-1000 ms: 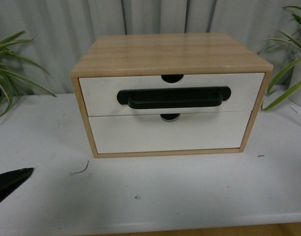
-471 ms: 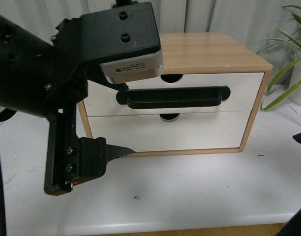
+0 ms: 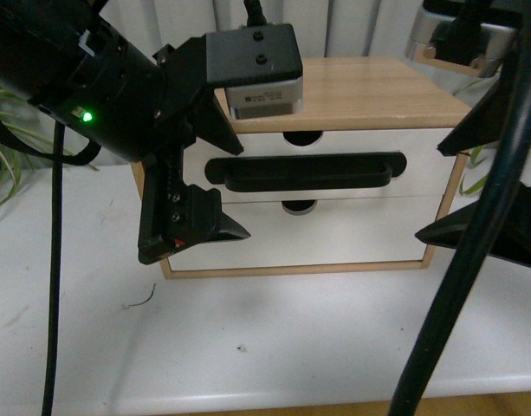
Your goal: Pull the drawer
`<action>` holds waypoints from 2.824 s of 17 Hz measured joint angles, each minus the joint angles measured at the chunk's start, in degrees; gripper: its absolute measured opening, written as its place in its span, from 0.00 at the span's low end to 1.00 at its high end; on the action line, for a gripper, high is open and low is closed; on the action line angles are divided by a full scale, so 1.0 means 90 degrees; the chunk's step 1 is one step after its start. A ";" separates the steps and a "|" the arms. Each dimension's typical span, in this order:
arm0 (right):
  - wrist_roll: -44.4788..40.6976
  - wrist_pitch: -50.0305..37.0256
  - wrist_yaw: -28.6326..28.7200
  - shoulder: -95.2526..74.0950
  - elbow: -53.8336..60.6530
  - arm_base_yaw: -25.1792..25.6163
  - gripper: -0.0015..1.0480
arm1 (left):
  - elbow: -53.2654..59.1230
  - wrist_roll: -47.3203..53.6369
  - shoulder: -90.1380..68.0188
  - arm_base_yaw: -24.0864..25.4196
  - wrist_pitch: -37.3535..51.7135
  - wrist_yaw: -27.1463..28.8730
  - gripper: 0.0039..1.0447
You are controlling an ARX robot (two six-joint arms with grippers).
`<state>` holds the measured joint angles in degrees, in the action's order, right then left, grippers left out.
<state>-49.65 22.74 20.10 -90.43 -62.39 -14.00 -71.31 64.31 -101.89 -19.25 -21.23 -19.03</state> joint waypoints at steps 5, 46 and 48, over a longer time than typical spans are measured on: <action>-0.0160 -0.0034 0.0129 -0.0539 -0.0447 -0.0027 0.94 | -0.0359 -0.0253 -0.0529 0.0066 0.0034 -0.0024 0.94; -0.0799 0.1387 0.0512 -0.1285 -0.0765 -0.0709 0.94 | 0.0716 0.1702 0.0427 -0.0381 -0.1231 0.0364 0.94; -0.0636 0.1120 0.0537 -0.1100 -0.0495 -0.0746 0.94 | 0.0971 0.1705 0.0682 -0.0376 -0.1105 0.0330 0.94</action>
<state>-55.37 32.82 24.93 -100.33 -66.85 -20.71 -62.57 79.66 -95.74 -22.63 -31.18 -16.05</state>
